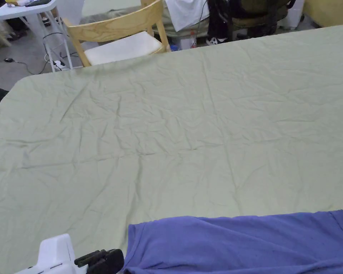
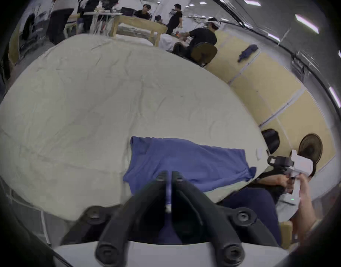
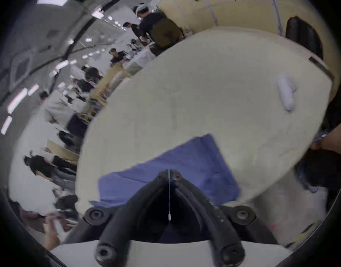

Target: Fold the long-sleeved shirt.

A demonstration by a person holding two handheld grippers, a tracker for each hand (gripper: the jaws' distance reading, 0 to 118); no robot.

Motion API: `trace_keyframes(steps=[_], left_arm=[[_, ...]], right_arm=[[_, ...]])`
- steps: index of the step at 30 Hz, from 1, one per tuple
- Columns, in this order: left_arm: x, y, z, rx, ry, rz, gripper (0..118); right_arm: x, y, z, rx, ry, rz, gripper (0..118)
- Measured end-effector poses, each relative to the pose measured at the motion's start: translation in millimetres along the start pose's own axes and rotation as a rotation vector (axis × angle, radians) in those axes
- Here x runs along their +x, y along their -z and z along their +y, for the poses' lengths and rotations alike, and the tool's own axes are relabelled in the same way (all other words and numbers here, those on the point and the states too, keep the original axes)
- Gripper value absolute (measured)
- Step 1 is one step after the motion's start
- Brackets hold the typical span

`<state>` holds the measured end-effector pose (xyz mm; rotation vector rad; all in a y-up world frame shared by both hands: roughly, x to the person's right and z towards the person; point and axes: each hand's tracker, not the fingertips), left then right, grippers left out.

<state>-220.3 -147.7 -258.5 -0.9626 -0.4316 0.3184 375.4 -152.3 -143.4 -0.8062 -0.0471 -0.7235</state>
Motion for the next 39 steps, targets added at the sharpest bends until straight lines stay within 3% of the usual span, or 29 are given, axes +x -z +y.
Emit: trace_keyframes(steps=[3, 4, 6, 8, 9, 10, 14, 20, 21, 23, 28, 35, 39], left_arm=[[-26, 16, 0, -0.05, -0.096, -0.125, 3], [-32, 20, 1, -0.065, -0.121, -0.175, 14], [-56, 35, 3, -0.064, -0.19, -0.25, 97], [-64, 50, 5, -0.085, -0.206, -0.277, 116], [-75, 57, 2, -0.079, -0.203, -0.261, 118], [-82, 67, 4, -0.06, -0.23, -0.342, 117], [-100, 128, 10, -0.209, -0.232, -0.337, 111], [-34, 167, 23, -0.279, -0.093, -0.357, 109], [-29, 169, 25, -0.294, -0.088, -0.344, 98], [-25, 174, 27, -0.315, -0.082, -0.263, 37], [-24, 159, 34, -0.31, -0.08, -0.261, 34], [-45, 89, 53, -0.201, -0.183, -0.285, 32], [-82, 49, 70, -0.147, -0.181, -0.187, 32]], right_arm=[[3, 19, -2, -0.06, -0.037, 0.212, 1], [0, 23, -3, -0.069, -0.058, 0.237, 1], [-7, 28, -4, -0.092, -0.118, 0.293, 1], [-8, 36, -6, -0.115, -0.135, 0.336, 1], [-12, 40, -8, -0.126, -0.141, 0.347, 1], [-12, 42, -9, -0.131, -0.143, 0.359, 1], [-10, 51, -11, -0.152, -0.154, 0.392, 1], [-17, 65, -11, -0.183, -0.17, 0.384, 1], [-19, 67, -11, -0.185, -0.169, 0.384, 1], [-22, 71, -12, -0.188, -0.165, 0.387, 1], [-38, 74, -12, -0.193, -0.178, 0.367, 1], [-69, 58, -7, -0.171, -0.255, 0.383, 1], [-87, 52, -6, -0.152, -0.281, 0.406, 1]])
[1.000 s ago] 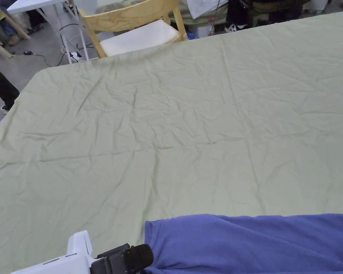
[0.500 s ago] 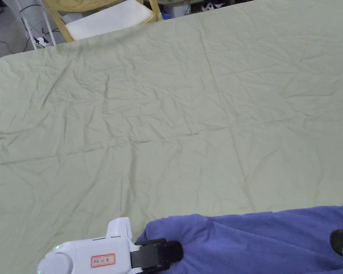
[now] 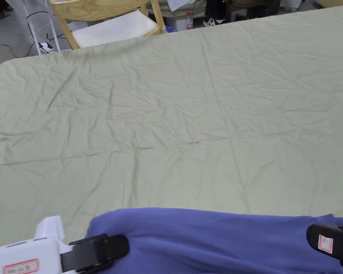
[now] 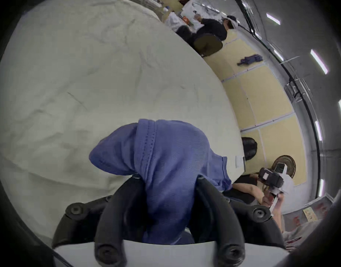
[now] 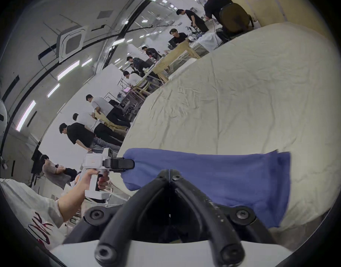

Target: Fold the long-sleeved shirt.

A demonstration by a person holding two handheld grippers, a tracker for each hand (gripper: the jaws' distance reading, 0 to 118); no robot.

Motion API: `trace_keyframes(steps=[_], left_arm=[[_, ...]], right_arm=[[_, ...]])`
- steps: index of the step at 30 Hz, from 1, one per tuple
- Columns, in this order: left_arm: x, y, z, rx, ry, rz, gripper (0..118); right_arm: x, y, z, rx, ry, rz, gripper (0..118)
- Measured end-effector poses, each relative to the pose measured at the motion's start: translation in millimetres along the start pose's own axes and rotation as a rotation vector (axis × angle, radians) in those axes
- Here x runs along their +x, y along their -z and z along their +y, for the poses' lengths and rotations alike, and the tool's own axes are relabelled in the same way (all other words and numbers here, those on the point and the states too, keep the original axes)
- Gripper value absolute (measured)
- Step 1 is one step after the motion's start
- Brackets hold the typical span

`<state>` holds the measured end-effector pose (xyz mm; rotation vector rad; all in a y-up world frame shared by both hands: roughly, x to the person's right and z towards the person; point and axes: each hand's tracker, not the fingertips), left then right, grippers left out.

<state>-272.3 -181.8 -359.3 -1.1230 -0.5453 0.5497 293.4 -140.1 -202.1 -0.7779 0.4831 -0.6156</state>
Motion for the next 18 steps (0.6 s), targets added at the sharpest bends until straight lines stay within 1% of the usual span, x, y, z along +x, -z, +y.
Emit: trace_keyframes(steps=[1, 9, 11, 14, 18], left_arm=[[2, -10, 0, 0.007, -0.009, 0.02, 32], [-53, -104, 4, 0.058, -0.084, 0.281, 32], [-56, -117, -1, 0.079, -0.1, 0.326, 32], [-42, -117, -7, 0.09, -0.125, 0.34, 32], [-5, -105, -5, 0.104, -0.133, 0.331, 33]], right_arm=[[-4, 1, 0, 0.002, -0.008, 0.002, 1], [-28, 10, -4, -0.011, -0.058, -0.013, 1], [-32, 13, -7, -0.02, -0.067, -0.027, 1], [-37, 15, -10, -0.033, -0.073, -0.056, 1], [-42, 11, -13, -0.045, -0.076, -0.097, 1]])
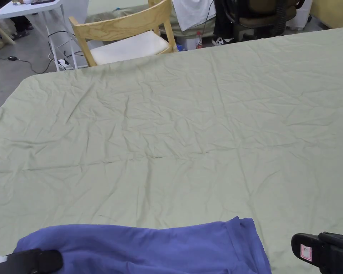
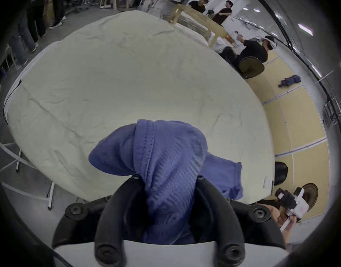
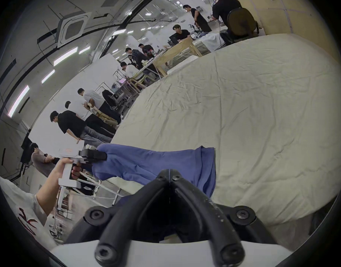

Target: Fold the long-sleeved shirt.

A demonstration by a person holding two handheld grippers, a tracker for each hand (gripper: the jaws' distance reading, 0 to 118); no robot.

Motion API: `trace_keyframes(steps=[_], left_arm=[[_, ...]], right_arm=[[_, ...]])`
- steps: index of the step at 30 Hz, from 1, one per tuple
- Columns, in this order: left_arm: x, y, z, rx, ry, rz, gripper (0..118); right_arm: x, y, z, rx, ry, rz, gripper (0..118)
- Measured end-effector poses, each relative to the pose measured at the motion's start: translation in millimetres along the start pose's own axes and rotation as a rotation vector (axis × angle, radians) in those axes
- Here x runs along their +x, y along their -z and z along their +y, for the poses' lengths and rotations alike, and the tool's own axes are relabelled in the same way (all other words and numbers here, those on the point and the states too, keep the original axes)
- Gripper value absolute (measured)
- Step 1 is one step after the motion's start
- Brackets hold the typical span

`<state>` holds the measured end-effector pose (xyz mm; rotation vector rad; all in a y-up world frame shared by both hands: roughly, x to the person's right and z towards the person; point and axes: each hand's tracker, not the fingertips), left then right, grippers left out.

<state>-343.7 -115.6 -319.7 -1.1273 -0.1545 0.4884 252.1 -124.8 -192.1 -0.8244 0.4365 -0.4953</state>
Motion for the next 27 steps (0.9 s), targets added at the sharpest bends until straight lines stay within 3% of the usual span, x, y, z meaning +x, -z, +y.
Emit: trace_keyframes(steps=[4, 10, 15, 16, 18, 19, 20, 25, 26, 27], left_arm=[[74, 18, -11, -0.024, 0.073, -0.074, 34], [187, 115, -46, -0.15, 0.26, 0.083, 34], [236, 198, -64, -0.232, 0.167, 0.151, 40], [241, 205, -68, -0.239, 0.146, 0.127, 49], [252, 212, -75, -0.225, 0.147, -0.029, 94], [256, 204, -80, -0.227, 0.154, -0.079, 110], [260, 198, -81, -0.222, 0.158, -0.102, 116], [260, 115, -72, -0.038, 0.199, -0.212, 112], [254, 103, -66, -0.023, 0.201, -0.209, 107], [231, 94, -58, -0.019, 0.207, -0.21, 93]], right_arm=[[1, -12, -3, 0.021, 0.011, -0.002, 1], [3, -33, -9, 0.055, 0.035, -0.019, 1], [7, -47, -14, 0.062, 0.047, -0.056, 1], [9, -49, -15, 0.062, 0.048, -0.058, 1], [11, -52, -18, 0.064, 0.055, -0.059, 1], [13, -53, -19, 0.065, 0.06, -0.057, 1], [14, -54, -20, 0.066, 0.064, -0.054, 1], [17, -55, -24, 0.08, 0.08, -0.017, 1], [17, -55, -24, 0.084, 0.083, -0.008, 1], [17, -54, -24, 0.09, 0.088, 0.004, 1]])
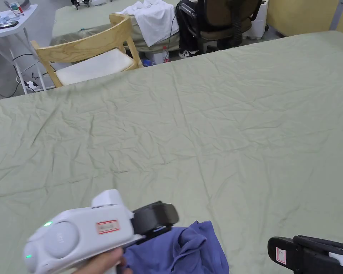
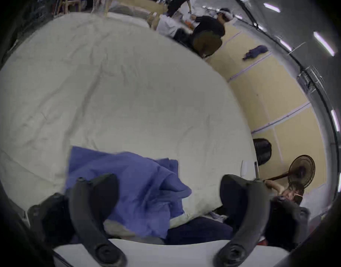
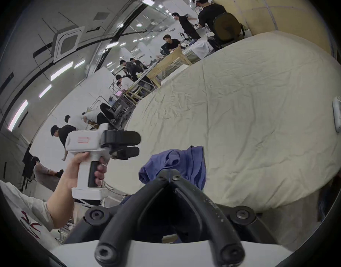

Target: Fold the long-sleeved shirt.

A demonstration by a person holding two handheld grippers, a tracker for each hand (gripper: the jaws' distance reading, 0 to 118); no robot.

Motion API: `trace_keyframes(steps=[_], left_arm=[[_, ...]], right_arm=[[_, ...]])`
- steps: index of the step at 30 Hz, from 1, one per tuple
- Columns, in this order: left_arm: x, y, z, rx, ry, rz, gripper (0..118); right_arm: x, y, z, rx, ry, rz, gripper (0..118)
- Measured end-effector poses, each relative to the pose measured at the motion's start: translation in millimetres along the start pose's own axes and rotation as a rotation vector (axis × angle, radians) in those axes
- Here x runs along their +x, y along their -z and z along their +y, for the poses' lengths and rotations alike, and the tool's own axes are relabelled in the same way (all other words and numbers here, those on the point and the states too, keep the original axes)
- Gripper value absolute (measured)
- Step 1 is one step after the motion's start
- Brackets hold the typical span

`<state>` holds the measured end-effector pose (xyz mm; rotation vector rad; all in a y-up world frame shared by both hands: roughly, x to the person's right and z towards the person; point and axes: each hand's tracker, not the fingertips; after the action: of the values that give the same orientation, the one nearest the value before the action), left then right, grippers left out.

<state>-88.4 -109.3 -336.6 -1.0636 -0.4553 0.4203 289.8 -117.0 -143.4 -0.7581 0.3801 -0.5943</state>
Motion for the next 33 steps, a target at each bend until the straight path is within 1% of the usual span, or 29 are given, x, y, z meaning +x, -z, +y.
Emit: trace_keyframes(steps=[1, 2, 3, 5, 6, 9, 11, 16, 17, 19, 20, 22, 24, 25, 27, 29, 31, 33], left_arm=[[-11, -16, 0, 0.071, -0.007, 0.022, 58], [-18, -23, -1, 0.111, -0.015, 0.062, 0], [-25, -24, -5, 0.113, 0.001, 0.16, 3], [-39, -24, -16, 0.067, 0.055, 0.339, 3], [-43, -14, -22, 0.011, 0.101, 0.357, 3], [-36, 17, -46, -0.129, 0.08, 0.269, 2], [-20, 44, -59, -0.188, 0.112, 0.202, 2], [30, 122, -91, -0.307, 0.137, 0.155, 1], [40, 130, -96, -0.301, 0.139, 0.171, 1], [67, 139, -106, -0.277, 0.198, 0.177, 1], [74, 140, -101, -0.269, 0.19, 0.133, 1], [90, 147, -97, -0.283, 0.069, -0.007, 1], [95, 157, -89, -0.286, 0.026, -0.13, 1], [99, 156, -85, -0.286, 0.01, -0.179, 1], [97, 143, -72, -0.255, -0.018, -0.215, 1], [81, 119, -54, -0.201, 0.003, -0.242, 1], [54, 88, -31, -0.141, 0.025, -0.21, 1], [23, 53, -15, -0.091, 0.035, -0.135, 1]], right_arm=[[1, 1, 0, 0.005, 0.007, 0.014, 1], [1, 2, 0, 0.006, 0.013, 0.024, 1], [1, 3, 0, 0.008, 0.017, 0.033, 1], [0, 6, 1, 0.009, 0.018, 0.041, 1], [0, 8, 1, 0.008, 0.016, 0.044, 1], [-1, 12, 2, 0.004, 0.013, 0.047, 1], [-2, 12, 2, 0.004, 0.014, 0.047, 1], [-3, 9, 1, 0.009, 0.023, 0.036, 1], [-3, 8, 2, 0.008, 0.025, 0.03, 1], [-1, 5, 1, 0.007, 0.027, 0.015, 1], [0, 5, 1, 0.006, 0.028, 0.009, 1], [3, 5, 1, 0.0, 0.035, -0.001, 1], [6, 8, 1, -0.004, 0.041, -0.01, 2], [6, 10, 2, -0.003, 0.047, -0.019, 2], [7, 12, 4, 0.01, 0.064, -0.047, 1], [7, 17, 8, 0.023, 0.073, -0.096, 1], [5, 30, 13, -0.004, 0.094, -0.178, 1], [0, 52, 19, -0.066, 0.069, -0.224, 1]])
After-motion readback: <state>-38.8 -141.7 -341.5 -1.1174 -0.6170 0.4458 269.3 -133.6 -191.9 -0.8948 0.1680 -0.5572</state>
